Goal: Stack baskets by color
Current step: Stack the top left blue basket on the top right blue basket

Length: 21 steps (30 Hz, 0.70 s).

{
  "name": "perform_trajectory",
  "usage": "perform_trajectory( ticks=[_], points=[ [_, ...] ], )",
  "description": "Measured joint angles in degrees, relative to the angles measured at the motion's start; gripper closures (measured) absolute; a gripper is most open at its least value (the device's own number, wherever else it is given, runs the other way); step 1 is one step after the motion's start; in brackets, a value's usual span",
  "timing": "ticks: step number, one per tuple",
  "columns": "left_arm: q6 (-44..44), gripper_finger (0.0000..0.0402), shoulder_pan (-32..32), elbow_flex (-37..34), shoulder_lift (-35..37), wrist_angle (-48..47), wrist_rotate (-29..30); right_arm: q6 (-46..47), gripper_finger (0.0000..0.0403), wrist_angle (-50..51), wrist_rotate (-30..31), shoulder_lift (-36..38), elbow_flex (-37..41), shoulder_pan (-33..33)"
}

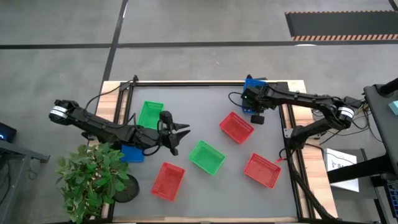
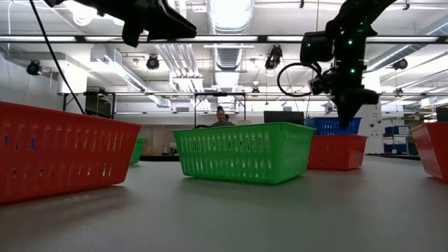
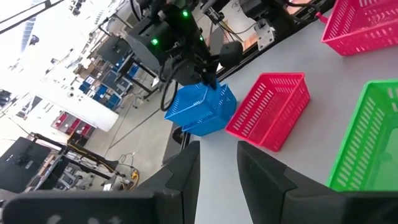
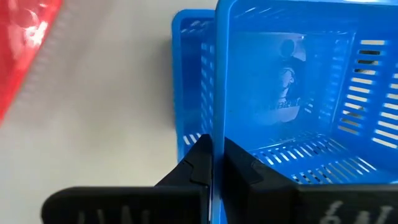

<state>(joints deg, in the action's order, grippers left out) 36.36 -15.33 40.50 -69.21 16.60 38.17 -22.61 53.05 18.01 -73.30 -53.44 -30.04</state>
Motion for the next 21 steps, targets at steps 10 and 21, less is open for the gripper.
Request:
perform_trajectory(
  ticks=[10,21],
  points=[
    [0.0,0.0311,0.0,0.0,0.0,1.0,0.0,-0.9,0.0343,-2.6,2.4,0.0,0.1,0.0],
    [0.0,0.0311,0.0,0.0,0.0,1.0,0.0,1.1,0.0311,0.0,2.6,0.0,-3.0,0.2]
  ],
)
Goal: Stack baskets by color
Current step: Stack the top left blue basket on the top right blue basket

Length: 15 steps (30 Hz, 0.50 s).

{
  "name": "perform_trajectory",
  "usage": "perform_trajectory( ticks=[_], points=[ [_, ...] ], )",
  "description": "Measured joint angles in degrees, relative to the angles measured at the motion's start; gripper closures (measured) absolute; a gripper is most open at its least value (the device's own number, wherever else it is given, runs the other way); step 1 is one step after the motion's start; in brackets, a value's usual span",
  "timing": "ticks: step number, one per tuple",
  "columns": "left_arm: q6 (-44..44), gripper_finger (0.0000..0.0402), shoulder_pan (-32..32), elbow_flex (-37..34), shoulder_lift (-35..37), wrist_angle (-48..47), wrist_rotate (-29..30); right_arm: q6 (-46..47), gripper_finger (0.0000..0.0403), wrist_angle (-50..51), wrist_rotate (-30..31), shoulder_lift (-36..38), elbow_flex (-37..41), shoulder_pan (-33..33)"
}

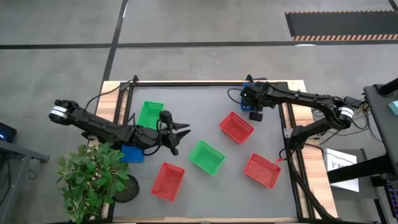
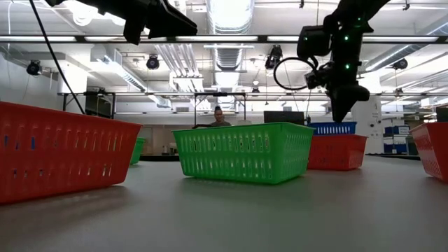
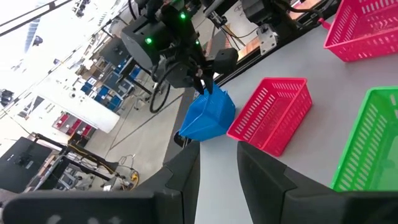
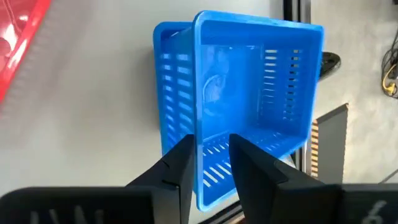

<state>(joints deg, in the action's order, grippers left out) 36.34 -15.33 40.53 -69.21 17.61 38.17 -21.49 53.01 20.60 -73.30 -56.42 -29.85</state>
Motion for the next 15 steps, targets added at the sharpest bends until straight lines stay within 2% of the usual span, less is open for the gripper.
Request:
perform_trajectory(
  ticks=[7,15],
  points=[
    [-0.3,0.0311,0.0,0.0,0.0,0.0,0.0,6.7,0.0328,4.8,-7.3,0.1,-4.5,0.9],
    [-1.7,0.0311,-0.1,0.0,0.0,0.2,-0.3,7.1,0.039,-1.6,-6.5,0.5,-1.5,1.1]
  ],
)
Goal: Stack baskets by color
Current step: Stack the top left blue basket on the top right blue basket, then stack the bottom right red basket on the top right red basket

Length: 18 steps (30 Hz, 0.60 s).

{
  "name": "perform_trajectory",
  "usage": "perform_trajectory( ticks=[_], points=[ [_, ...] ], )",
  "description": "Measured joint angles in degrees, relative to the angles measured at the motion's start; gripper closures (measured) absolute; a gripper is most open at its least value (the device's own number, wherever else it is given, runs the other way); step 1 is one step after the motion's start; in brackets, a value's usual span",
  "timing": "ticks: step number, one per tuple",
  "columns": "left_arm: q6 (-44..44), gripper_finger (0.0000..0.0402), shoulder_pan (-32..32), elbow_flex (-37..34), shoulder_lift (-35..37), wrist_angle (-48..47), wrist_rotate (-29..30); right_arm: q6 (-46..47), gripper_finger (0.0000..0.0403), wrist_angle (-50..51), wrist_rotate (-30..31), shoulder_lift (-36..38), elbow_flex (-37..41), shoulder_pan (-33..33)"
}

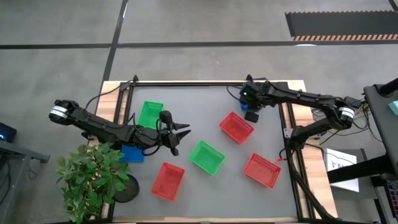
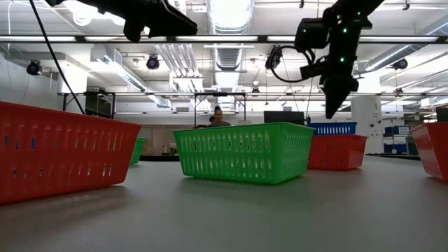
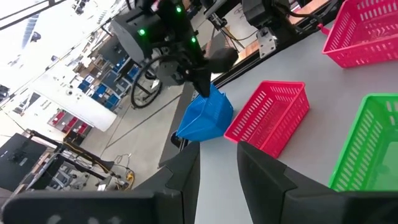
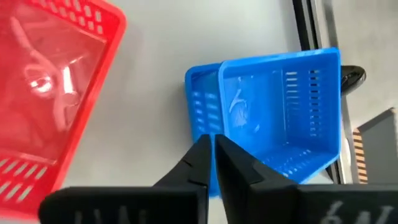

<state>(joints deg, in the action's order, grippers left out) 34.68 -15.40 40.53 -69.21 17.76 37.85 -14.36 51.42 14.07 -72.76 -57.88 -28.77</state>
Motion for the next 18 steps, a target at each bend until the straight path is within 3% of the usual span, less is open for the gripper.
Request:
perform_trajectory(
  ticks=[5,13,18],
  points=[
    [-0.8,0.0311,0.0,0.0,0.0,0.0,0.0,-0.2,0.0394,-7.1,1.4,-0.1,4.4,0.0],
    [-2.1,0.0311,0.0,0.0,0.0,-0.1,-0.1,0.4,0.0394,-8.4,1.2,0.8,4.4,0.0],
    [-3.0,0.0311,0.0,0.0,0.0,-0.3,-0.2,7.0,0.0394,-10.3,-4.4,4.0,6.7,2.4]
  ],
)
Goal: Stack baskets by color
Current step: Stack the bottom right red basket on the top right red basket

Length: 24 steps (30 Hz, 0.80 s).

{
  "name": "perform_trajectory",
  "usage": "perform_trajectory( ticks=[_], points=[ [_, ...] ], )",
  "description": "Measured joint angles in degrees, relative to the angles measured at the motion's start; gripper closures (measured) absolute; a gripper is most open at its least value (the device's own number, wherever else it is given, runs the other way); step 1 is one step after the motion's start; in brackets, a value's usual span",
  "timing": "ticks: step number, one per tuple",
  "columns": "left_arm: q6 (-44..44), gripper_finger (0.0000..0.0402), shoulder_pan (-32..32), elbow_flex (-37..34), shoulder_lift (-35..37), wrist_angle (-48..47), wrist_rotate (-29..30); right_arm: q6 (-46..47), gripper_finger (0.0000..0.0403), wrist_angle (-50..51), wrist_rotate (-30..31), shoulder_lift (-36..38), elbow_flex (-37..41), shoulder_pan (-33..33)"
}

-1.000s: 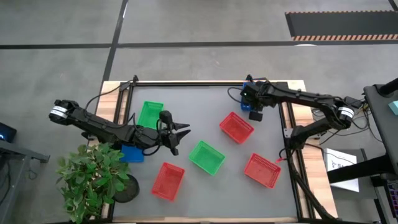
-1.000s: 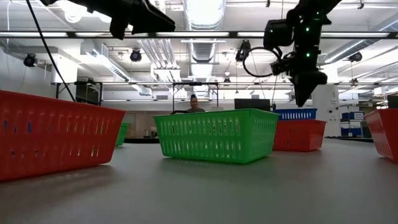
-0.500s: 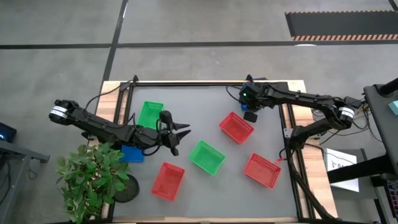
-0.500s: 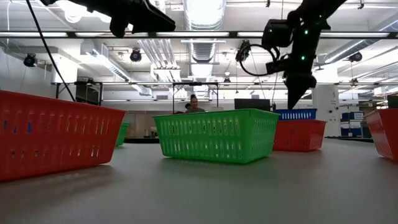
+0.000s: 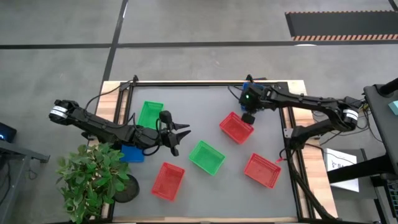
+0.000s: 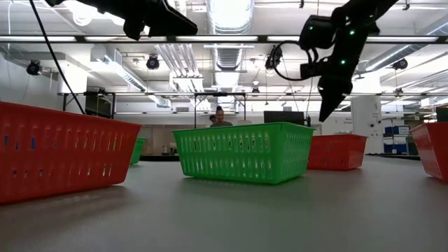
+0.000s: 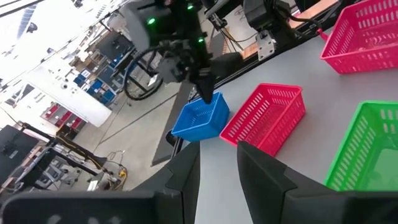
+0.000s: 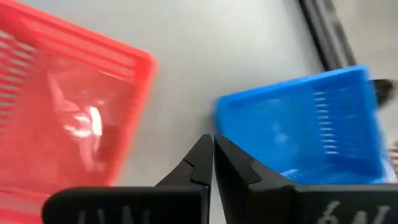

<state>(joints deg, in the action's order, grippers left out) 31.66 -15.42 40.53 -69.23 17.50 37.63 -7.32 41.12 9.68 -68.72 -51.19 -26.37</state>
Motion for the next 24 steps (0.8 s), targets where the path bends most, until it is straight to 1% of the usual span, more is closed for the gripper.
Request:
perform_trajectory(
  ticks=[2,4,6,10,13,15,19,24],
  points=[
    [-1.3,0.0311,0.0,0.0,-0.6,0.1,0.0,2.4,0.0394,-3.6,-0.3,2.2,2.9,2.9],
    [-1.6,0.0311,0.0,0.0,-1.1,-0.1,0.0,4.6,0.0394,-9.5,-0.4,5.1,6.8,6.5],
    [-2.4,0.0311,0.0,0.0,-1.9,0.2,0.0,6.4,0.0394,-18.4,-0.5,8.1,11.2,10.4],
    [-3.0,0.0311,0.0,0.0,-3.6,1.1,0.0,6.2,0.0394,-39.8,-0.5,13.3,19.9,18.0],
    [-4.7,0.0311,0.0,0.0,-5.0,3.3,0.0,5.0,0.0394,-50.5,-0.6,16.1,24.3,22.1],
    [-8.6,0.0311,0.0,0.0,-6.0,4.6,0.0,4.4,0.0394,-53.7,-0.7,17.3,25.8,24.1],
    [-16.8,0.0311,0.0,0.0,-8.5,5.0,0.0,4.3,0.0394,-54.3,-0.7,18.7,26.0,27.5],
    [-17.9,0.0311,0.0,0.5,-12.2,6.9,0.0,0.9,0.0394,-55.5,-0.7,18.3,25.2,30.8]
  ],
)
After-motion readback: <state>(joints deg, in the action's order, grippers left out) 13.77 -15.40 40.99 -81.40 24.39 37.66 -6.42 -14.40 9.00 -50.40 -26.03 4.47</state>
